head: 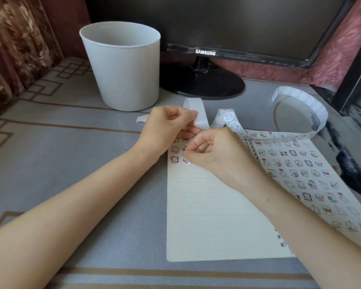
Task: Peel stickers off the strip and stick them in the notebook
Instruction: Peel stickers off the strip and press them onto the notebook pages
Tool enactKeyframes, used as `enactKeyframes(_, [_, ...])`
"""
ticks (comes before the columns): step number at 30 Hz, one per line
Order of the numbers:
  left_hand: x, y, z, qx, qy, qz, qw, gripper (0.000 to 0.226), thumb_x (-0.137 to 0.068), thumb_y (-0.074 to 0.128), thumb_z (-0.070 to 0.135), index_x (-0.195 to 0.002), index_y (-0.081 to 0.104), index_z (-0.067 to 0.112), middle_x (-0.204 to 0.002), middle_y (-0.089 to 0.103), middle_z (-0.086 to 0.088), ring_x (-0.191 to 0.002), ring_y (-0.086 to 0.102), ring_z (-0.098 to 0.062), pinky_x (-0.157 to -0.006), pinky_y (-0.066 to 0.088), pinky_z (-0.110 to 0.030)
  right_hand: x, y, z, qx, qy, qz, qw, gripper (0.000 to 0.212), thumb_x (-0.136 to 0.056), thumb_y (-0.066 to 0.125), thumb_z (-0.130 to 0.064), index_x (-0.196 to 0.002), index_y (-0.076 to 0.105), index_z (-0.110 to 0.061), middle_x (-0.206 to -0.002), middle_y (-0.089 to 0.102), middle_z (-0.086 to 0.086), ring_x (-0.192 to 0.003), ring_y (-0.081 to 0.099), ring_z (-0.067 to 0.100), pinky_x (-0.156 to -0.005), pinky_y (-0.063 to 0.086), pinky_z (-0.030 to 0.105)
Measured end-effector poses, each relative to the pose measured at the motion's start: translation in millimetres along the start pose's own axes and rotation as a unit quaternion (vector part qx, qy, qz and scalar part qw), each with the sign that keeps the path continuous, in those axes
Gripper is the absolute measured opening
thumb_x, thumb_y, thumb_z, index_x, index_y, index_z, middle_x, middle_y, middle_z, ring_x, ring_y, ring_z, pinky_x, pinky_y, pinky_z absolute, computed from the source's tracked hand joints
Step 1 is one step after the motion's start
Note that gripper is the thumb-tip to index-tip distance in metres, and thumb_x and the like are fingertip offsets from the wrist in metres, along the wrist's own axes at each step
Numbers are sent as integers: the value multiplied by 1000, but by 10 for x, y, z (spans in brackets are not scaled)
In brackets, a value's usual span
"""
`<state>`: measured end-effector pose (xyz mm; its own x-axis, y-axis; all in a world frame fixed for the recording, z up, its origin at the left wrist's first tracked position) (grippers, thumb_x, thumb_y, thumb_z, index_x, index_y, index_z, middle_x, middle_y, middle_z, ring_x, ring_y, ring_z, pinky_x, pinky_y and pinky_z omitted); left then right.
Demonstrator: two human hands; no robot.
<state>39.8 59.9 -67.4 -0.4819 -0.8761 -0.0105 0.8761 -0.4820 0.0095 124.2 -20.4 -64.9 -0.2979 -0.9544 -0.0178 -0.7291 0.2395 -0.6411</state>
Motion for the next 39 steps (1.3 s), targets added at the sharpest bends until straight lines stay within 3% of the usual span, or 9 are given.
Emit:
enactKeyframes(7, [11,-3,14,-9,5,4,1000,16,-91,60,10,-78,62,0,-53,65,5,-49,63,-3,-50,47,-12,31,-5,-46,58,-15,10,998,11,-76,73,-26,-69,66,-24,-62,65,-11,-61,61,5,-69,54,35])
enactKeyframes(10, [-2,-11,2,-21,7,5,1000,19,-90,61,12,-73,62,5,-55,64,6,-50,62,-4,-52,48,-14,48,-2,-75,89,-25,4,996,10,-78,72,-28,-72,65,-25,-61,62,-12,-50,51,-2,-55,39,24])
enactKeyframes(15, [-14,-18,-5,-36,12,10,999,21,-90,62,14,-70,62,7,-51,61,10,-47,58,-1,-51,45,-11,67,-2,-104,101,-38,-7,994,10,-79,71,-29,-75,63,-23,-62,61,-11,-47,47,-5,-50,27,21])
enactKeyframes(19, [-18,-11,-9,-33,13,6,999,19,-90,62,14,-72,63,6,-54,64,7,-51,63,-4,-54,49,-14,40,-23,-28,84,-30,2,996,18,-75,75,-35,-75,62,-23,-58,54,-9,-48,45,2,-55,33,25])
enactKeyframes(24, [-56,-32,-49,-56,19,10,998,21,-89,64,18,-70,65,11,-61,67,3,-60,65,-12,-72,57,-30,-16,-23,43,53,-3,-13,998,24,-74,77,-36,-83,56,-29,-70,56,-11,-70,56,6,-67,43,29])
enactKeyframes(26, [-54,-30,-47,-54,20,10,998,20,-89,63,17,-70,65,11,-60,68,4,-59,65,-10,-68,57,-26,-34,-21,57,47,-4,-11,999,19,-77,75,-31,-81,57,-28,-68,57,-11,-75,60,8,-74,47,32])
enactKeyframes(32, [-38,-1,-30,-8,13,-2,1000,18,-91,61,11,-76,63,1,-61,68,-4,-55,67,-10,-57,53,-17,-67,-43,97,23,-6,-15,1000,16,-82,71,-20,-77,57,-26,-60,54,-11,-50,47,-2,-63,41,27])
enactKeyframes(36, [-34,-7,-22,-16,16,3,1000,20,-91,61,12,-74,63,3,-57,67,2,-54,66,-7,-56,52,-16,-35,-41,79,11,0,-2,1000,21,-77,72,-40,-81,59,-24,-69,60,-10,-74,60,2,-77,49,33])
enactKeyframes(39, [-29,-20,-13,-39,19,11,999,21,-91,61,15,-71,63,7,-55,66,5,-53,64,-5,-56,50,-15,5,-38,14,90,9,16,996,38,-70,70,-58,-84,55,-26,-71,54,-14,-73,54,3,-63,40,25])
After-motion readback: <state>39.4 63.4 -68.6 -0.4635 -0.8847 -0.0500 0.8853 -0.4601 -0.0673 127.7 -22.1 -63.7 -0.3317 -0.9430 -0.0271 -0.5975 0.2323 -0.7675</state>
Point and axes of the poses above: each hand's wrist, its own x-axis away from the middle knuckle, its own y-axis out of the palm, z = x × y, the point moved 8 cm from there along -x, towards the middle knuckle
